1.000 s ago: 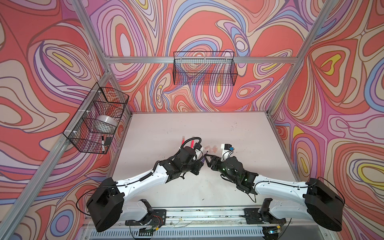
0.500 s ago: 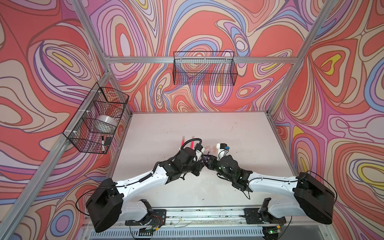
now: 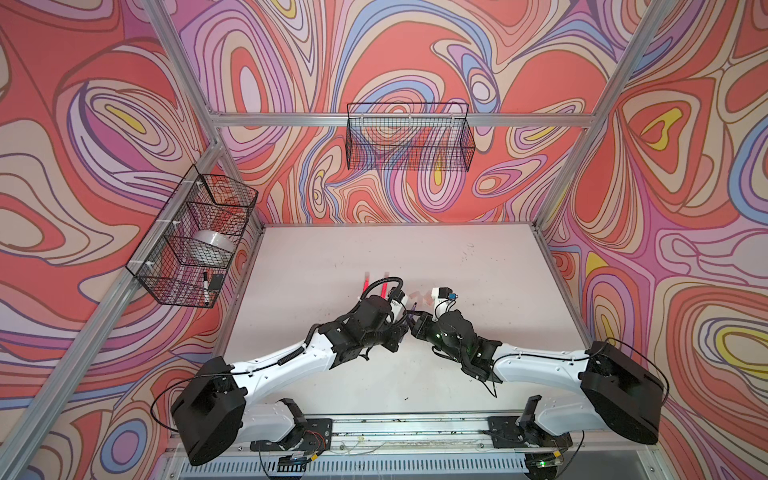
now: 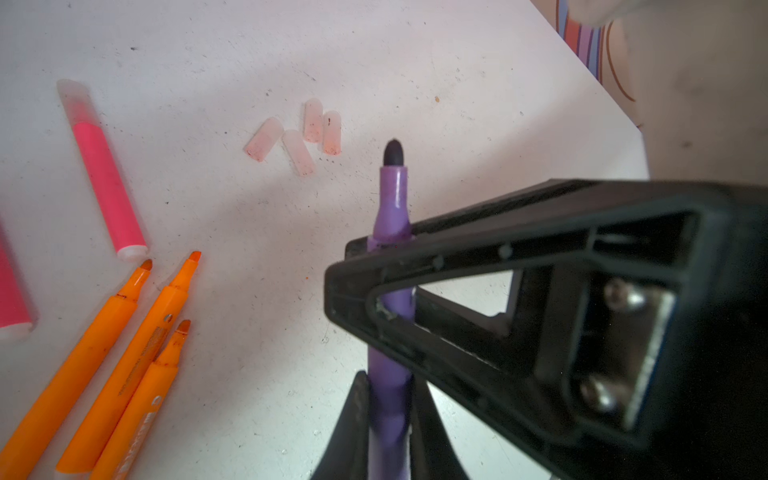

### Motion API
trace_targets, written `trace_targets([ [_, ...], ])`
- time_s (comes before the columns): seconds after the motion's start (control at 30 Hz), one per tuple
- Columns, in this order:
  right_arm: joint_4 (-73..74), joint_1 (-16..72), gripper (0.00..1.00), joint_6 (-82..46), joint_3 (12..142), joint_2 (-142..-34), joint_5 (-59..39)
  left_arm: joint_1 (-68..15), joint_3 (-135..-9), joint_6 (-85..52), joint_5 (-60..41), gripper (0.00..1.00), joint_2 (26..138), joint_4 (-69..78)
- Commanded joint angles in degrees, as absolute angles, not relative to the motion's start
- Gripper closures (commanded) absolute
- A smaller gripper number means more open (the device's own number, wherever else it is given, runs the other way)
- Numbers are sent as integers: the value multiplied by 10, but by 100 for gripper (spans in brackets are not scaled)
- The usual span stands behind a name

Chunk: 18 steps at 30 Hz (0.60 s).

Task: Insert the pens into the pen caps
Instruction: 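Raise the purple marker upright toward the right gripper while the right gripper approaches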

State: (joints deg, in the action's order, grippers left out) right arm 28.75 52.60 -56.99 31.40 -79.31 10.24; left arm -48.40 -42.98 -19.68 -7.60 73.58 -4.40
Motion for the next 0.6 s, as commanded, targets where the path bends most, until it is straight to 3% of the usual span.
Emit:
trace_targets([
  [0.0, 302, 533, 100, -573, 330, -802, 90, -488, -423, -192, -70, 79, 728, -22],
  [0.33, 319, 548, 100, -579, 331, -805, 89, -488, -418, -192, -54, 68, 730, -3],
  [0.57, 329, 555, 100, -580, 338, -817, 83, -488, -420, -192, -56, 66, 738, 8],
])
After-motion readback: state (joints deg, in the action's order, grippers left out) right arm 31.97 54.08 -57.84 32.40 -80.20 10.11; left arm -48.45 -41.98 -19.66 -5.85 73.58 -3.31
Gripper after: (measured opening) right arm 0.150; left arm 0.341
